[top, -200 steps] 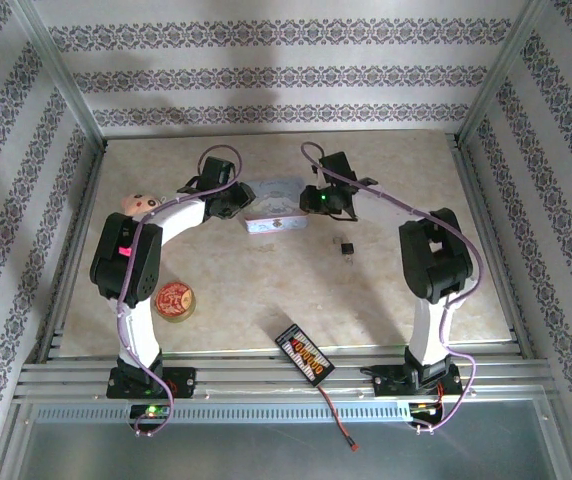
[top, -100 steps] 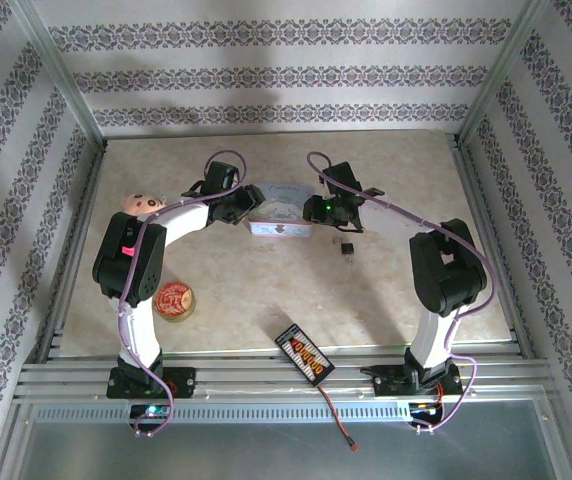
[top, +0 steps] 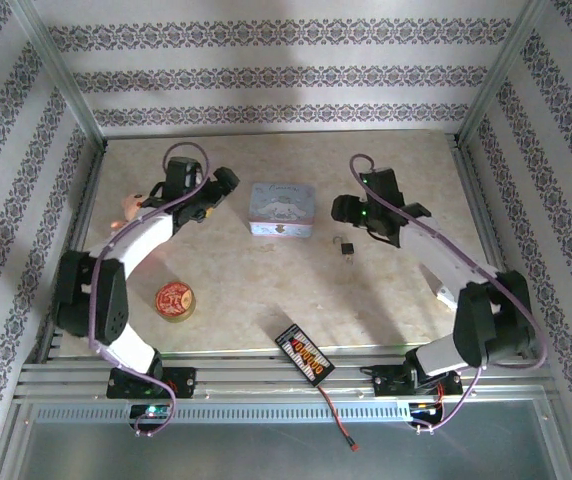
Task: Unlock the padlock with the key
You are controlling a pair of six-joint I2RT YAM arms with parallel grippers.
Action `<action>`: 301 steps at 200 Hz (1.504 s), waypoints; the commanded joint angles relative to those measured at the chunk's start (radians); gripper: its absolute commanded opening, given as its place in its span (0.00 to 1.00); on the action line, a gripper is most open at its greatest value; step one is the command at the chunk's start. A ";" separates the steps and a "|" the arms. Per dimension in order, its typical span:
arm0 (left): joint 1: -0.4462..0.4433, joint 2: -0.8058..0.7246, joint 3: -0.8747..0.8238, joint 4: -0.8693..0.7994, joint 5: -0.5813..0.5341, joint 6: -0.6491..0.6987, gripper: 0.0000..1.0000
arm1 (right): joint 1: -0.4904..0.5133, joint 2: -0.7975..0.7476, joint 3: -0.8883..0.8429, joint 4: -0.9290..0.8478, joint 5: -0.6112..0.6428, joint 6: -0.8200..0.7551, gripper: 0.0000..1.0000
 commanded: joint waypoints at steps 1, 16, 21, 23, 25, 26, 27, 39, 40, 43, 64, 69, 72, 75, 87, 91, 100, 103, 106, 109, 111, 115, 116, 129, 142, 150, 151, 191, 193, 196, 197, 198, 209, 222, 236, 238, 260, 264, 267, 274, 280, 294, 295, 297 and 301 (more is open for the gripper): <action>0.029 -0.087 -0.060 -0.079 -0.113 0.092 0.99 | -0.033 -0.096 -0.074 -0.019 0.076 -0.025 0.67; 0.039 -0.147 -0.094 -0.102 -0.178 0.134 0.99 | -0.059 -0.160 -0.122 -0.016 0.101 -0.034 0.70; 0.042 -0.163 -0.105 -0.107 -0.200 0.150 0.99 | -0.066 -0.180 -0.136 -0.017 0.110 -0.037 0.72; 0.044 -0.172 -0.110 -0.109 -0.208 0.156 0.99 | -0.068 -0.188 -0.139 -0.017 0.114 -0.038 0.73; 0.045 -0.180 -0.114 -0.111 -0.217 0.163 0.99 | -0.070 -0.195 -0.145 -0.017 0.116 -0.040 0.74; 0.045 -0.181 -0.116 -0.111 -0.222 0.166 0.99 | -0.072 -0.199 -0.148 -0.017 0.118 -0.041 0.74; 0.045 -0.186 -0.119 -0.112 -0.226 0.170 0.99 | -0.074 -0.200 -0.150 -0.017 0.120 -0.042 0.75; 0.049 -0.230 -0.151 -0.116 -0.280 0.216 0.99 | -0.087 -0.243 -0.178 -0.022 0.150 -0.053 0.82; 0.050 -0.234 -0.153 -0.116 -0.284 0.220 0.99 | -0.087 -0.246 -0.180 -0.022 0.153 -0.053 0.82; 0.050 -0.248 -0.163 -0.117 -0.299 0.231 0.99 | -0.090 -0.256 -0.187 -0.022 0.163 -0.057 0.84; 0.056 -0.346 -0.249 -0.078 -0.408 0.297 0.99 | -0.099 -0.326 -0.241 -0.013 0.234 -0.076 0.98; 0.057 -0.374 -0.280 -0.048 -0.428 0.314 0.99 | -0.100 -0.344 -0.255 -0.006 0.254 -0.080 0.98; 0.056 -0.393 -0.294 -0.029 -0.439 0.324 0.99 | -0.102 -0.354 -0.262 -0.003 0.265 -0.082 0.98; 0.056 -0.411 -0.319 -0.009 -0.451 0.333 0.99 | -0.103 -0.362 -0.270 0.001 0.274 -0.084 0.98; 0.057 -0.488 -0.402 0.081 -0.491 0.362 0.99 | -0.105 -0.401 -0.298 0.014 0.327 -0.092 0.98; 0.057 -0.512 -0.428 0.111 -0.502 0.374 0.99 | -0.105 -0.414 -0.307 0.017 0.343 -0.095 0.98; 0.058 -0.561 -0.483 0.180 -0.524 0.408 0.99 | -0.106 -0.438 -0.325 0.029 0.379 -0.107 0.98; 0.059 -0.579 -0.500 0.199 -0.532 0.422 0.99 | -0.105 -0.447 -0.332 0.034 0.389 -0.110 0.98; 0.058 -0.593 -0.515 0.216 -0.538 0.435 0.99 | -0.106 -0.454 -0.337 0.038 0.404 -0.114 0.98; 0.058 -0.608 -0.529 0.236 -0.546 0.447 0.99 | -0.106 -0.460 -0.345 0.045 0.416 -0.116 0.98; 0.058 -0.615 -0.538 0.246 -0.553 0.454 0.99 | -0.106 -0.467 -0.349 0.049 0.425 -0.119 0.98; 0.059 -0.630 -0.553 0.263 -0.565 0.469 0.99 | -0.106 -0.477 -0.359 0.058 0.440 -0.125 0.98; 0.058 -0.634 -0.557 0.267 -0.568 0.473 0.99 | -0.105 -0.480 -0.362 0.060 0.444 -0.128 0.98; 0.059 -0.667 -0.596 0.311 -0.615 0.514 0.99 | -0.106 -0.511 -0.398 0.099 0.491 -0.150 0.98; 0.059 -0.684 -0.622 0.337 -0.653 0.556 0.99 | -0.106 -0.544 -0.443 0.162 0.510 -0.192 0.98; 0.060 -0.688 -0.634 0.355 -0.667 0.580 0.99 | -0.105 -0.563 -0.474 0.205 0.510 -0.220 0.98; 0.060 -0.690 -0.636 0.357 -0.668 0.583 0.99 | -0.105 -0.566 -0.478 0.210 0.510 -0.224 0.98; 0.064 -0.685 -0.760 0.597 -0.702 0.700 0.99 | -0.105 -0.623 -0.625 0.432 0.520 -0.329 0.98; 0.065 -0.684 -0.767 0.619 -0.701 0.706 0.99 | -0.106 -0.624 -0.634 0.445 0.520 -0.335 0.98; 0.067 -0.681 -0.778 0.646 -0.699 0.713 0.99 | -0.107 -0.626 -0.647 0.461 0.521 -0.342 0.98; 0.067 -0.680 -0.782 0.653 -0.698 0.716 0.99 | -0.106 -0.627 -0.650 0.471 0.521 -0.344 0.98; 0.067 -0.679 -0.786 0.661 -0.697 0.717 0.99 | -0.106 -0.628 -0.651 0.479 0.521 -0.347 0.98; 0.072 -0.663 -0.816 0.732 -0.682 0.755 0.99 | -0.105 -0.634 -0.718 0.563 0.515 -0.380 0.98; 0.077 -0.642 -0.828 0.766 -0.671 0.790 0.99 | -0.107 -0.638 -0.765 0.637 0.513 -0.414 0.98; 0.081 -0.614 -0.824 0.770 -0.655 0.826 0.99 | -0.106 -0.632 -0.786 0.666 0.519 -0.443 0.98; 0.082 -0.608 -0.823 0.770 -0.653 0.831 0.99 | -0.106 -0.631 -0.787 0.667 0.522 -0.447 0.98; 0.091 -0.556 -0.825 0.802 -0.620 0.873 0.99 | -0.116 -0.587 -0.790 0.689 0.526 -0.482 0.98; 0.093 -0.546 -0.827 0.813 -0.610 0.879 0.99 | -0.120 -0.576 -0.792 0.701 0.524 -0.486 0.98; 0.095 -0.538 -0.829 0.822 -0.602 0.883 0.99 | -0.122 -0.567 -0.793 0.708 0.524 -0.488 0.98; 0.099 -0.519 -0.834 0.846 -0.585 0.895 0.99 | -0.130 -0.547 -0.798 0.732 0.521 -0.490 0.98; 0.103 -0.498 -0.838 0.869 -0.570 0.903 0.99 | -0.139 -0.530 -0.802 0.753 0.517 -0.488 0.98; 0.109 -0.451 -0.844 0.923 -0.547 0.913 0.99 | -0.162 -0.490 -0.805 0.795 0.498 -0.482 0.98; 0.110 -0.447 -0.844 0.926 -0.545 0.913 0.99 | -0.163 -0.487 -0.804 0.795 0.497 -0.481 0.98; 0.111 -0.440 -0.845 0.933 -0.541 0.915 0.99 | -0.165 -0.483 -0.800 0.794 0.494 -0.481 0.98; 0.115 -0.427 -0.845 0.947 -0.532 0.916 0.99 | -0.170 -0.474 -0.796 0.796 0.490 -0.479 0.98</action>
